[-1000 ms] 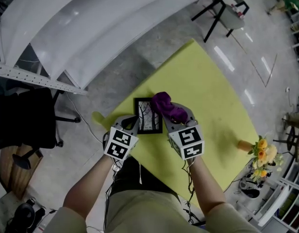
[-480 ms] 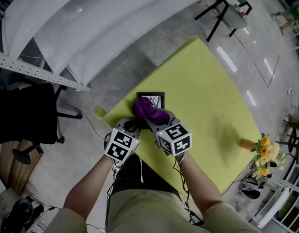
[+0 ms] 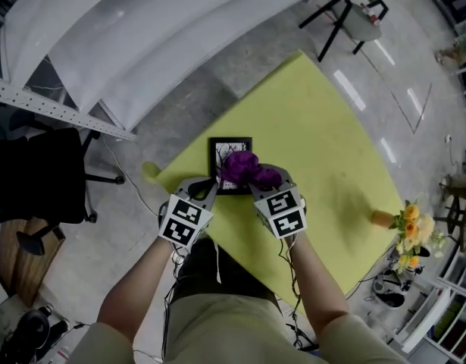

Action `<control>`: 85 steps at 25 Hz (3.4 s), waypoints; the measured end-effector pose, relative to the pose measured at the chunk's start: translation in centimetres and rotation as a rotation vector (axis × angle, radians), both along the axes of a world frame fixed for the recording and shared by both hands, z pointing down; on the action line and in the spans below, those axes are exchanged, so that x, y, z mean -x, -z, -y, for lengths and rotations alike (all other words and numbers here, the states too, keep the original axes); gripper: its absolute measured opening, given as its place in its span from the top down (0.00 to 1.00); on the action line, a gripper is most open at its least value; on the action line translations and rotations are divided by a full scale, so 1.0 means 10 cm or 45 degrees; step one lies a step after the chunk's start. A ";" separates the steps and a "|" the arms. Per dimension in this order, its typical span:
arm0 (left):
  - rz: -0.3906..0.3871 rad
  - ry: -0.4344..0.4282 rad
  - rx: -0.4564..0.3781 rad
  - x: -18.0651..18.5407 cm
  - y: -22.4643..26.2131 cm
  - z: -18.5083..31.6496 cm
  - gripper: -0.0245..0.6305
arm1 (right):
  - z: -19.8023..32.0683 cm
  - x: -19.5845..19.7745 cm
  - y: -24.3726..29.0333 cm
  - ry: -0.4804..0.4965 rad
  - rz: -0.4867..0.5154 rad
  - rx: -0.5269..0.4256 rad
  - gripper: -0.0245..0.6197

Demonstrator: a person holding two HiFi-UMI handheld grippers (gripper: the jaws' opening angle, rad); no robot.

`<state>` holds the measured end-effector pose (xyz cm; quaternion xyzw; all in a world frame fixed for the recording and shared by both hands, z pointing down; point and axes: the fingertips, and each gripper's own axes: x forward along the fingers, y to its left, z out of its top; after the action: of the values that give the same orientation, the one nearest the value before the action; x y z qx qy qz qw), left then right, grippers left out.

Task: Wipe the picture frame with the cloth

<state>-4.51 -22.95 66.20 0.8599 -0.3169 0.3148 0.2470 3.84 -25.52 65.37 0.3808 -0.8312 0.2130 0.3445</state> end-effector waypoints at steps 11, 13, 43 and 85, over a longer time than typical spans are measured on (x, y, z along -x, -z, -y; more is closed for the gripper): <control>-0.080 0.059 0.083 0.03 0.03 -0.08 0.95 | -0.04 0.14 0.70 -0.151 0.186 -0.112 0.80; -0.088 0.056 0.084 0.03 0.05 -0.13 0.95 | -0.06 0.28 0.80 -0.122 0.248 -0.125 0.80; 0.123 0.066 0.024 0.07 -0.01 -0.20 0.95 | -0.55 -0.60 0.30 -0.337 0.071 0.007 0.80; -0.170 0.157 -1.041 0.37 4.32 -0.60 0.95 | -1.42 -0.33 4.21 -0.210 0.426 -0.884 0.80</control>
<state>-8.21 -16.91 22.97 0.8850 -0.4502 0.0913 -0.0764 7.17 -11.29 23.28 0.5004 -0.8650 0.0052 0.0366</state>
